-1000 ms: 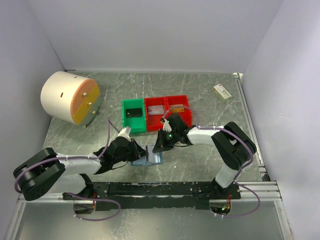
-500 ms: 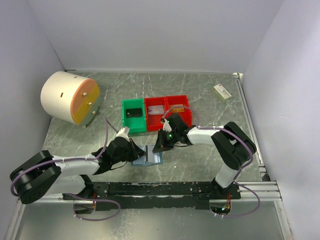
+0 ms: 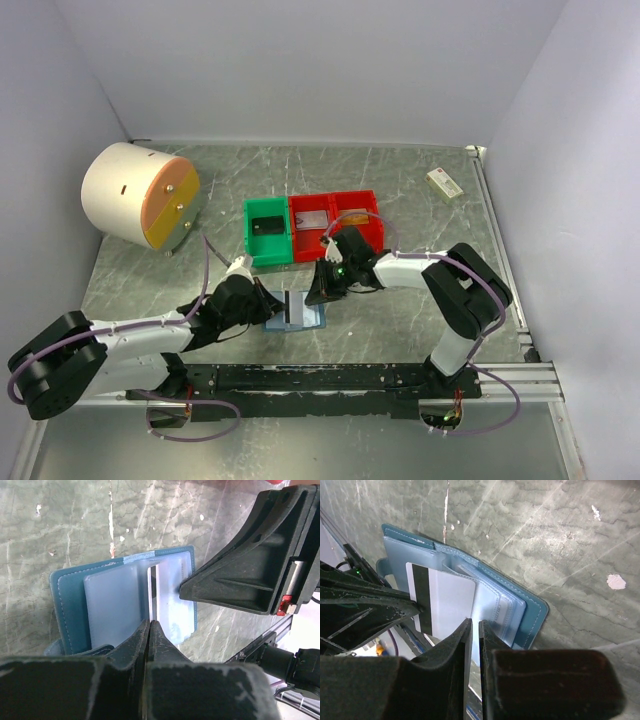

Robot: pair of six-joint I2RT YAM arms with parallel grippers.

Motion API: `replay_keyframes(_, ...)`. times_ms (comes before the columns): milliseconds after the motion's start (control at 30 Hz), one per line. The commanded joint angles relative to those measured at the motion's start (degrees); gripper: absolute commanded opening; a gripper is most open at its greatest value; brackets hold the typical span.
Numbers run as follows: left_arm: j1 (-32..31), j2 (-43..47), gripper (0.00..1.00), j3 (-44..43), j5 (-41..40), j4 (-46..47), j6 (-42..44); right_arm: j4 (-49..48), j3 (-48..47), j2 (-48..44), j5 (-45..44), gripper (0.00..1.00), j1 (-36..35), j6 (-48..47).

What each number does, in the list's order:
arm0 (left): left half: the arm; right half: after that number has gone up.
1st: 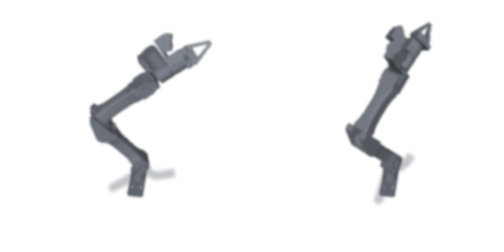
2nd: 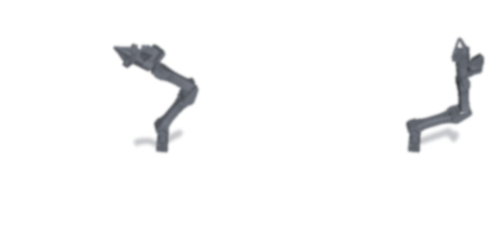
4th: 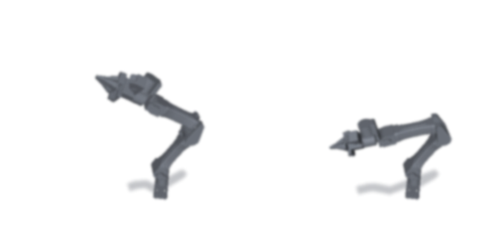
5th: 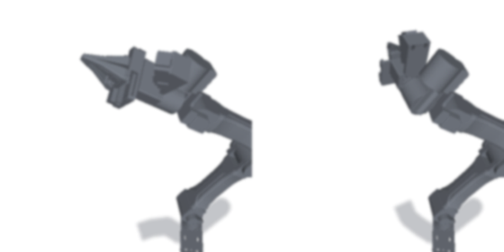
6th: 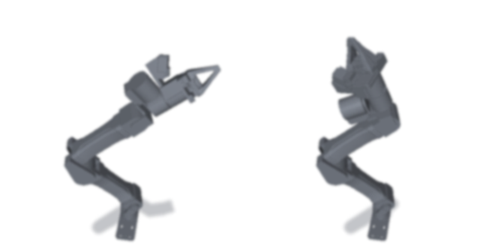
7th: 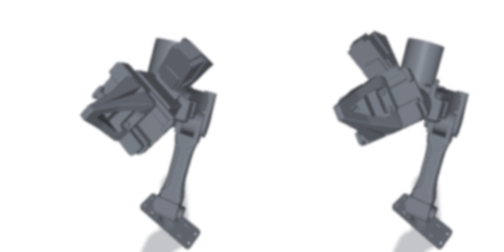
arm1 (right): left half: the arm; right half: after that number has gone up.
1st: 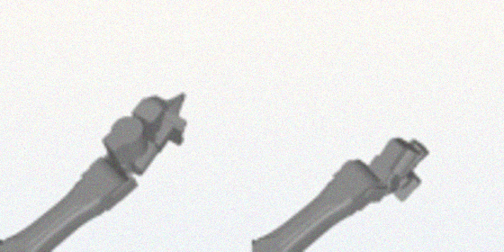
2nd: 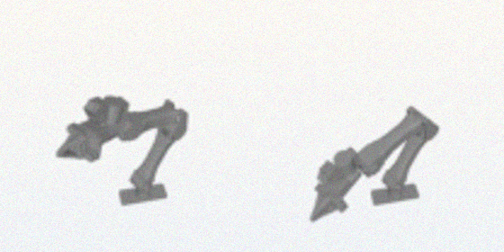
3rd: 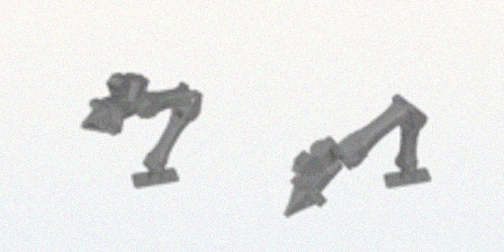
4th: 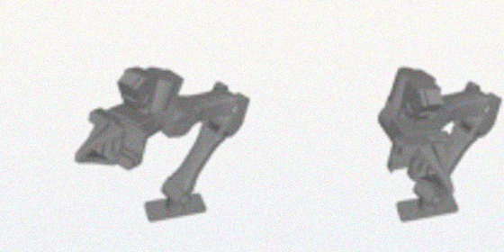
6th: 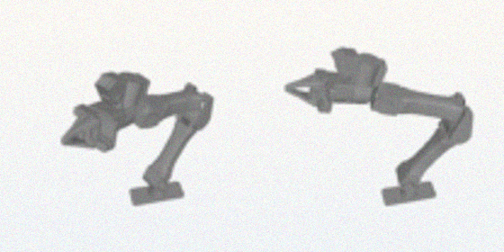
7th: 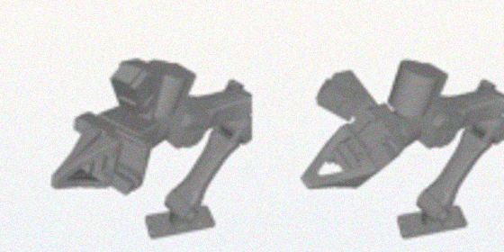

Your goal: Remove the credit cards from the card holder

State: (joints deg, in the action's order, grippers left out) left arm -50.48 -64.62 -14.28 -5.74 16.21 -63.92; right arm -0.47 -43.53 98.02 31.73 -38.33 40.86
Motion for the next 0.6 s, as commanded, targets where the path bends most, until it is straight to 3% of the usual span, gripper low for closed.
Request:
replay_keyframes(0, -0.25, -0.77, 0.08, -0.32, -1.54, -1.97, 0.37, 4.89, -0.95, -0.9, -4.39, 0.13, -0.08, -3.99)
replay_keyframes(133, -0.25, -1.83, 0.1, -0.68, -0.73, -1.18, 0.55, 6.54, -5.13, -4.71, -3.49, 0.17, -0.19, -6.57)
replay_keyframes(300, -0.28, -2.34, 0.14, -0.27, -0.33, 0.49, 0.16, 5.93, -8.19, -2.55, -1.78, 0.17, -3.93, -6.65)
replay_keyframes(567, -0.31, -2.09, 0.16, 0.17, -0.14, 1.09, -0.13, 7.72, -2.67, 0.69, -9.99, 0.15, -5.55, -3.46)
